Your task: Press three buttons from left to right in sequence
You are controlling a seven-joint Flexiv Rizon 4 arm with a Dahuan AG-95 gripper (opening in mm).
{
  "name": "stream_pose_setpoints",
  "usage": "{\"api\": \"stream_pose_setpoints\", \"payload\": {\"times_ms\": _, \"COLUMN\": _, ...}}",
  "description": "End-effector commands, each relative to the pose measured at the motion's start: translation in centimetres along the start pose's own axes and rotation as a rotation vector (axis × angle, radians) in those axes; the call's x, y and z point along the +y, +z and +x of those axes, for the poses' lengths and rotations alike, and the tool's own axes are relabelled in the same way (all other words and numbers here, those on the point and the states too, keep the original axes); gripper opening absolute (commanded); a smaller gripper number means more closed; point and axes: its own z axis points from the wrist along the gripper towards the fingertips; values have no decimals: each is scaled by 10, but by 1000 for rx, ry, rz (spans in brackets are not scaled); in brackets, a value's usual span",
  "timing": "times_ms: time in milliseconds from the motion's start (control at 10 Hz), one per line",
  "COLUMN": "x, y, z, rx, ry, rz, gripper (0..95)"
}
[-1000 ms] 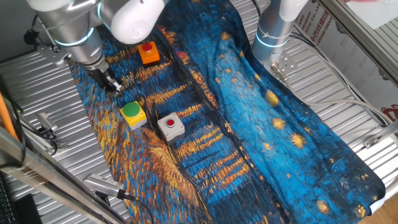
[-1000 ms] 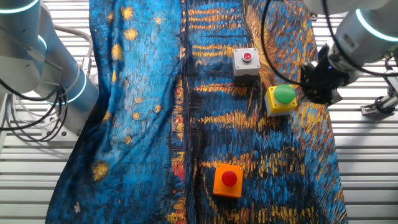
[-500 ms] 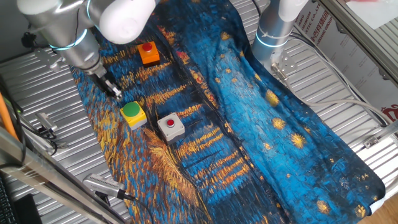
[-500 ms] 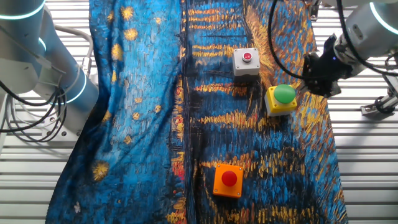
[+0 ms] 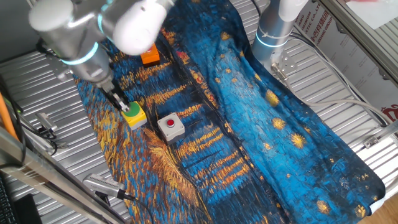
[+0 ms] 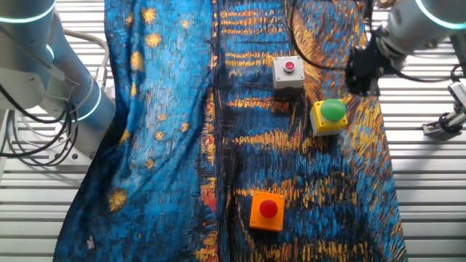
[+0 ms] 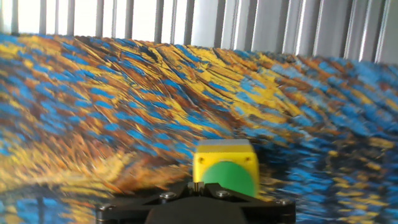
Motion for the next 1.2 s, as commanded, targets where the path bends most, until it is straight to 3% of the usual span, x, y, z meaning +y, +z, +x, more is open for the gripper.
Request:
{"api": "stream_pose_setpoints", "payload": {"times_ms": 100, "x": -2, "y": 2, "z": -1, "rx": 9, "ry": -33, "rz": 0, "gripper": 0}}
{"api": "stream_pose_setpoints", "payload": {"times_ms": 500, "x": -15, "y": 1, "z": 1, "rx": 10, "ry": -50, "rz": 1, "gripper": 0}}
{"api": "stream_pose_setpoints", "payload": {"times_ms": 800, "x": -18, "y": 14, "z": -1, "rx": 15, "ry": -54, "rz": 12, "gripper": 0}}
{"api": "stream_pose_setpoints", "payload": {"times_ms": 1000, "x": -22, "y": 18, "z": -1, "rx": 19, "ry": -66, "rz": 50, "gripper": 0}}
{"api": "stream_pose_setpoints", "payload": {"times_ms": 1100, "x": -26, "y": 16, "z": 1, "rx": 24, "ry": -89, "rz": 93, "gripper": 0}}
{"api": "stream_pose_setpoints", "payload": {"times_ms": 1200, "x": -29, "y": 14, "z": 1, "rx": 25, "ry": -96, "rz": 97, "gripper": 0}}
